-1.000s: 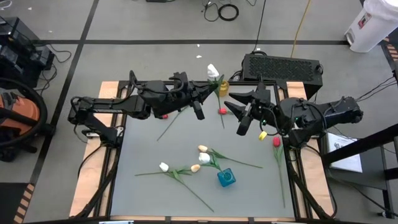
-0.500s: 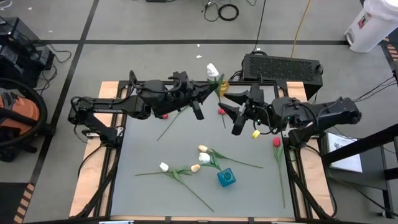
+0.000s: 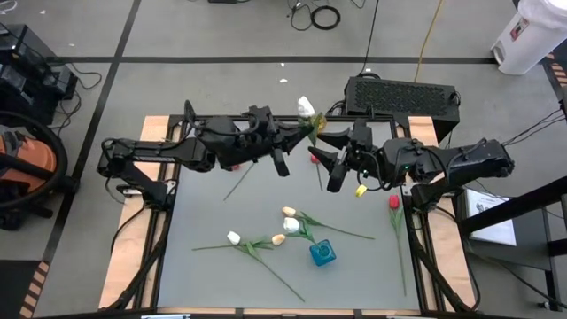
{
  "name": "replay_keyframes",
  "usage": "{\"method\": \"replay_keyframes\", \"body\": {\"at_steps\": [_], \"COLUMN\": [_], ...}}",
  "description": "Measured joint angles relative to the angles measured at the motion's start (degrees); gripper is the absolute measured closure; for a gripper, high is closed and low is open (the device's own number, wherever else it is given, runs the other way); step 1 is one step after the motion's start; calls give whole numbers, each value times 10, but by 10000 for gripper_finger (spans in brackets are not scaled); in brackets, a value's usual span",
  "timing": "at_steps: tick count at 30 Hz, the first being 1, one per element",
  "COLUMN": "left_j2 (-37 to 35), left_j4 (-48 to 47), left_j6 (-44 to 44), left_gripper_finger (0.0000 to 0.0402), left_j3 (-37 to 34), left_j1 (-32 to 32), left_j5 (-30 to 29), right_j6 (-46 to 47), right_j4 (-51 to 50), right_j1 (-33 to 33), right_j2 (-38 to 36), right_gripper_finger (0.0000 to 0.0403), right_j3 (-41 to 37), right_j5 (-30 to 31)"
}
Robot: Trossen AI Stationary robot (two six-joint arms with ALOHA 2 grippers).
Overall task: Sort flowers into vase by color
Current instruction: Put the top white tulip into the blue vase
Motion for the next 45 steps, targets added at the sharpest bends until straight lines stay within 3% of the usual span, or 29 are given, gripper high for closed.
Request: {"method": "replay_keyframes", "body": {"at_steps": [6, 27, 45], "left_j2": [21, 29, 29], "left_j4": [1, -1, -2], "left_j6": [-6, -5, -5], "left_gripper_finger": [400, 400, 400], "left_j3": [-1, 0, 0], "left_j1": [-9, -10, -10], "left_j5": [9, -7, -8], "right_j6": [-2, 1, -18], "right_j4": [12, -21, -33], "right_j1": [0, 0, 0], "right_j2": [0, -1, -2], "right_gripper_finger": [199, 203, 361], "right_j3": [0, 0, 0], "right_j5": [-42, -44, -40]}}
